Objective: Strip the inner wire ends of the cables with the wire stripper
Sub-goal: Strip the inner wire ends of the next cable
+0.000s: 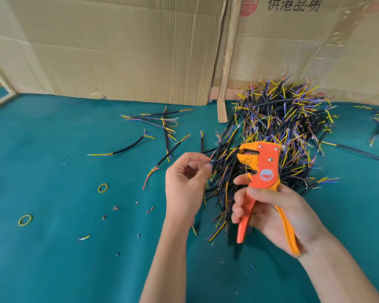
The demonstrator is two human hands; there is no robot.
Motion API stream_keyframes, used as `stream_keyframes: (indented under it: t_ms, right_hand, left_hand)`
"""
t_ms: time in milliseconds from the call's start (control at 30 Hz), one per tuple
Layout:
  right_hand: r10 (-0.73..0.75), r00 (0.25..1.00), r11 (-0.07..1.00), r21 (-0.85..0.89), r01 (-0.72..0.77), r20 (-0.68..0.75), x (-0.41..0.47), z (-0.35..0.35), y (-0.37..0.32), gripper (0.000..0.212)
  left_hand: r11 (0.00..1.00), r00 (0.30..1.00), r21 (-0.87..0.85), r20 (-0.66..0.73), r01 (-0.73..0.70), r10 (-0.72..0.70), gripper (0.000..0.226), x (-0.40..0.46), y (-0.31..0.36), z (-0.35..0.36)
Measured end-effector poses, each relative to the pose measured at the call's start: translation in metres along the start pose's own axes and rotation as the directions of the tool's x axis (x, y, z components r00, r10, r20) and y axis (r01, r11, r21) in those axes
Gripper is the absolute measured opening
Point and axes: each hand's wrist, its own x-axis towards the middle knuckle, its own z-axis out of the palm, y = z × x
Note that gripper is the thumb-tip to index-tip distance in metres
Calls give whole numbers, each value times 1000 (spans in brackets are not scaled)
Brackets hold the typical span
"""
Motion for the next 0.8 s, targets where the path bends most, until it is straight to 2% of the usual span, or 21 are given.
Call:
stream_keyframes:
  t_ms: [100,200,267,467,800]
  right_hand:
    - [-21,1000,1000,7,21,13,-3,-6,-7,49]
    - [56,992,998,-40,-52,116,-7,-6,-9,49]
    - [111,988,993,-47,-107,107,-5,0,-4,48]
    - [149,988,988,-54,-146,44,0,8,4,40]
    - [173,984,983,-70,-169,47,-1,5,3,31]
  left_hand:
    - [998,996,58,-84,-20,25,27,2,-2,-1]
    - [989,991,145,-125,-23,42,26,2,-4,0]
    - [978,988,204,-138,-41,70,24,0,-3,2]
    - [945,987,309,-85,-104,137,32,-5,3,7]
    - [832,951,482,9,-274,308,21,-9,5,11]
